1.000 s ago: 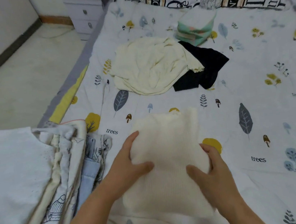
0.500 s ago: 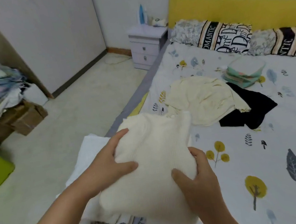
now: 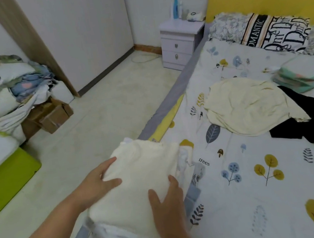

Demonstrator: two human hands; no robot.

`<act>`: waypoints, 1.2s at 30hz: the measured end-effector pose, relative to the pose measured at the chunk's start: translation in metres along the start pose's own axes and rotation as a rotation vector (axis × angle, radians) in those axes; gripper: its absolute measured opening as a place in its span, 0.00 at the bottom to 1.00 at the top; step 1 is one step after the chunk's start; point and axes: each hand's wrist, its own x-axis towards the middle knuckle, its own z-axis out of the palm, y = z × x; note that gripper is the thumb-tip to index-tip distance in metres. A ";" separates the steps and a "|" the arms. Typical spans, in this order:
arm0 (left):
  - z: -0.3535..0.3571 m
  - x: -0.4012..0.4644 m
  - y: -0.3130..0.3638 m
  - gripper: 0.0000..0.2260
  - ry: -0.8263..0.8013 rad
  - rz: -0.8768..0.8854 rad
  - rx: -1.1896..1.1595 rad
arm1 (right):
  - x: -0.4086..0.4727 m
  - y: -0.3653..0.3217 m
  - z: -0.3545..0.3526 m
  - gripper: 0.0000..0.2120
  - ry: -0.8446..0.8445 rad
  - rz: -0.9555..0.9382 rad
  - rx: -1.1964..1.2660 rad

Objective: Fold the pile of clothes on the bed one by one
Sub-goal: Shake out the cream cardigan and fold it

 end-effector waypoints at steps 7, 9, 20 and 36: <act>0.023 0.014 -0.024 0.19 0.214 0.107 0.021 | 0.008 0.012 0.007 0.35 0.006 -0.040 0.009; 0.025 0.013 -0.033 0.19 0.221 0.111 0.119 | 0.003 0.024 0.009 0.36 -0.033 -0.067 -0.054; 0.043 0.001 -0.067 0.23 0.082 0.029 0.103 | 0.003 0.048 0.016 0.39 -0.140 0.023 -0.278; 0.016 -0.005 0.014 0.23 0.221 0.051 0.533 | 0.002 0.020 -0.026 0.28 -0.100 0.015 -0.226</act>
